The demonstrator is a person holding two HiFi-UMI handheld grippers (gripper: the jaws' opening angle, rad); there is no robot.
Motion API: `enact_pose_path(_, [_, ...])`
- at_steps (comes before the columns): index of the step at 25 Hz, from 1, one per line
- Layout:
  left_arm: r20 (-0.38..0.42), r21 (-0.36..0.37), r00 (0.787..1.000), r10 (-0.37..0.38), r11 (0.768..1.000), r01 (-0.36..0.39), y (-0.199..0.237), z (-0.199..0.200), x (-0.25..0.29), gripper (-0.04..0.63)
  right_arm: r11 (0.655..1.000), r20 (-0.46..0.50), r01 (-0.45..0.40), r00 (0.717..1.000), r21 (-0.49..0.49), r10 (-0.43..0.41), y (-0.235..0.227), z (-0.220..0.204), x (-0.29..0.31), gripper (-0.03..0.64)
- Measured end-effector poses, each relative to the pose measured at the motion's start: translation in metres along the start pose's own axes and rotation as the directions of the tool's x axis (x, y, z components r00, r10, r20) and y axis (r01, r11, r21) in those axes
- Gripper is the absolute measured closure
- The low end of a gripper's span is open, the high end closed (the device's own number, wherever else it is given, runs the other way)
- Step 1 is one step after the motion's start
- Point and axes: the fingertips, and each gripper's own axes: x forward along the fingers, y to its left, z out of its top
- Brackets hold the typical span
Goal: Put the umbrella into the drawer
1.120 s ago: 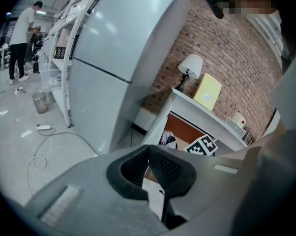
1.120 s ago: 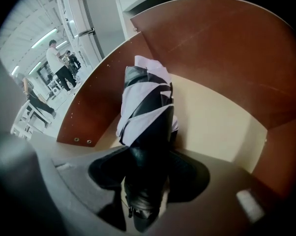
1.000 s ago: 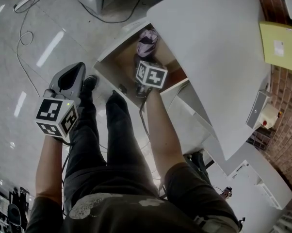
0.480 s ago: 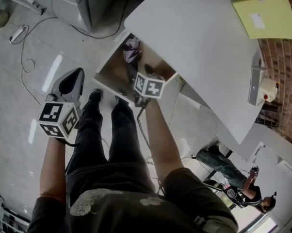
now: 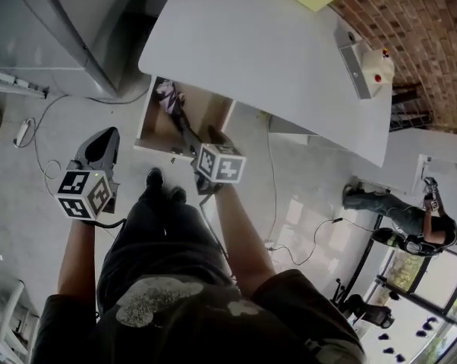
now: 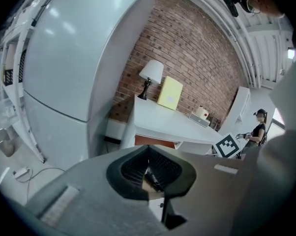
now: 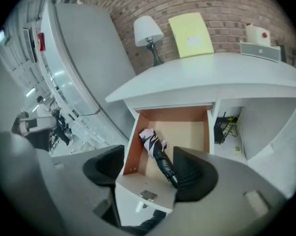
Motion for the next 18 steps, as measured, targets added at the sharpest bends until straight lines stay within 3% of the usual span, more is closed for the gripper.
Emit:
enact_pose_path(7, [-0.042, 0.073, 0.990, -0.134, 0.988, 0.137, -0.065, 0.014, 0.009, 0.586, 0.997, 0.172, 0.024, 0.984, 0.080, -0.037, -0.022, 0.020, -0.086, 0.304])
enact_pose_path(12, [-0.038, 0.126, 0.976, -0.216, 0.967, 0.219, -0.115, 0.018, 0.001, 0.586, 0.990, 0.250, 0.089, 0.962, 0.113, -0.115, -0.039, 0.009, -0.157, 0.304])
enact_pose_path(18, [0.017, 0.159, 0.972, -0.236, 0.960, 0.230, -0.149, 0.013, -0.063, 0.586, 0.986, 0.338, 0.112, 0.929, 0.125, -0.149, -0.033, -0.016, -0.235, 0.304])
